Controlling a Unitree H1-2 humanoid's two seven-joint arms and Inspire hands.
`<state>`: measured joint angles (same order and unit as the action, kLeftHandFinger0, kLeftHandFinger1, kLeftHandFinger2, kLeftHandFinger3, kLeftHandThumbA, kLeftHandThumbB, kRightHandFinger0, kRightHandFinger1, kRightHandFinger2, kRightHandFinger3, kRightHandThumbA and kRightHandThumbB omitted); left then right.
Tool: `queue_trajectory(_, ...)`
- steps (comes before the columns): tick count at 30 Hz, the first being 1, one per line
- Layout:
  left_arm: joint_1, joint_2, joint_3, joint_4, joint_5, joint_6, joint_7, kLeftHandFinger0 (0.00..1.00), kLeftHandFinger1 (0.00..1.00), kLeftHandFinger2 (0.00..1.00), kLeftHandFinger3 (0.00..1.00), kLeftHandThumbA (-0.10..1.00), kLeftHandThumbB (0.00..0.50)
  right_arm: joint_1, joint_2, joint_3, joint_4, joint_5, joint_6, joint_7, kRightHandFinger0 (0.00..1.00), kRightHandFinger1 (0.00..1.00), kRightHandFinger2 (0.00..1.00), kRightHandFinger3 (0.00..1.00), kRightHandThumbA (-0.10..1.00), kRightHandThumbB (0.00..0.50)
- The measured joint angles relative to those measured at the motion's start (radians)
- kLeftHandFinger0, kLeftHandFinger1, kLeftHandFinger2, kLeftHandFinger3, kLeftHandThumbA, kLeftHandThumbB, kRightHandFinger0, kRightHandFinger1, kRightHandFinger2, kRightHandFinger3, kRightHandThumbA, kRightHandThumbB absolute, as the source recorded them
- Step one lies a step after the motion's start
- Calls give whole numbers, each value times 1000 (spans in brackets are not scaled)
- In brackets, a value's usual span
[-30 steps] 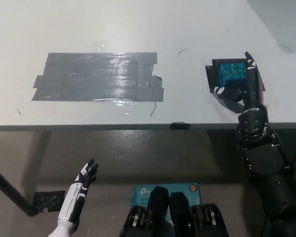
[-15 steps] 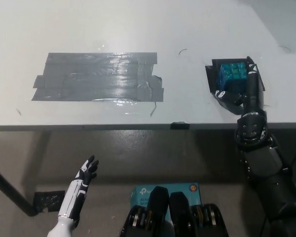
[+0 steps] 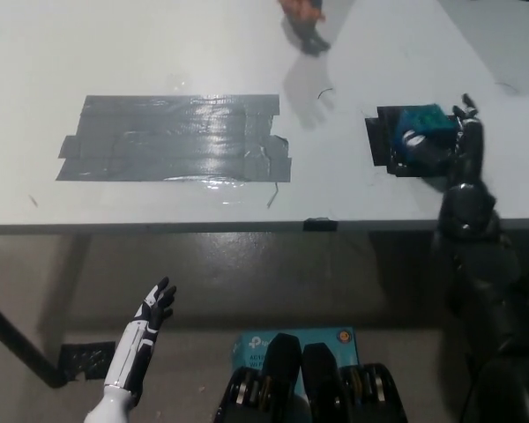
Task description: A rubick's cube is kept in the black marked spot on the table and the robot uses its right arm to pick it up and hands it to a person
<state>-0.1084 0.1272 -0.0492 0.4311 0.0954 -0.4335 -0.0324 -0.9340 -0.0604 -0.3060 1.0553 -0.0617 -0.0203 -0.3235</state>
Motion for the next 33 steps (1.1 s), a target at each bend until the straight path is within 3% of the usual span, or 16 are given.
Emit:
queue_trajectory(1,0,0,0,0,0,0,0,1000,1000,1000,1000,1000,81,-13,-5,-26,22,17,-1,3,0,252,671,704,481,412)
queue_trajectory(3,0,0,0,0,1,0,0,1000,1000,1000,1000,1000,74,-46,-20,-79,84,55,-3,5,0,218,613,404,531,410)
queue_trajectory(4,0,0,1,0,1,0,0,1000,1000,1000,1000,1000,73,-61,-24,-97,109,69,-4,6,0,186,575,573,535,406)
queue_trajectory(8,-13,0,3,0,1,0,0,1000,1000,1000,1000,1000,72,-115,-39,-133,220,116,-23,9,0,96,451,543,557,401)
queue_trajectory(10,-20,1,4,0,1,-1,0,1000,1000,1000,1000,1000,71,-119,-43,-129,236,120,-33,9,0,88,434,491,547,404)
queue_trajectory(11,-24,1,5,0,1,-1,0,1000,1000,1000,1000,1000,67,-120,-44,-122,242,120,-39,9,0,102,443,351,547,402)
queue_trajectory(13,-26,1,6,0,1,-1,0,1000,1000,1000,1000,1000,65,-119,-45,-96,255,120,-57,8,0,145,478,447,554,402)
queue_trajectory(19,-28,2,8,1,1,-1,0,1000,1000,1000,1000,1000,67,-119,-45,-51,266,119,-80,3,91,324,589,336,515,385)
queue_trajectory(20,-30,2,8,2,1,-1,0,1000,1000,1000,1000,1000,60,-119,-45,-47,266,119,-82,2,115,356,615,186,485,386)
queue_trajectory(22,-33,2,9,4,1,-1,0,1000,1000,1000,1000,1000,58,-119,-45,-40,267,120,-87,0,113,358,618,176,459,378)
queue_trajectory(23,-35,3,9,4,1,-1,0,1000,1000,1000,1000,1000,63,-119,-44,-37,267,120,-89,-1,50,320,595,180,334,349)
queue_trajectory(25,-39,3,9,5,1,-1,0,1000,1000,1000,1000,1000,64,-118,-44,-33,268,120,-97,-5,29,308,600,168,303,346)
queue_trajectory(27,-43,3,9,5,1,-1,0,1000,1000,1000,1000,1000,70,-117,-41,-41,268,132,-112,-6,7,281,572,8,199,319)
queue_trajectory(29,-46,4,9,5,1,-1,0,1000,1000,1000,1000,1000,69,-116,-38,-62,264,150,-128,-1,0,270,641,35,-60,236)
queue_trajectory(32,-48,4,9,5,1,-1,0,1000,1000,1000,1000,1000,62,-116,-25,-89,245,181,-157,10,0,250,697,174,-98,167)
queue_trajectory(33,-48,4,9,6,1,-1,0,1000,1000,1000,1000,1000,61,-112,-10,-94,219,195,-167,11,0,261,724,322,-100,161)
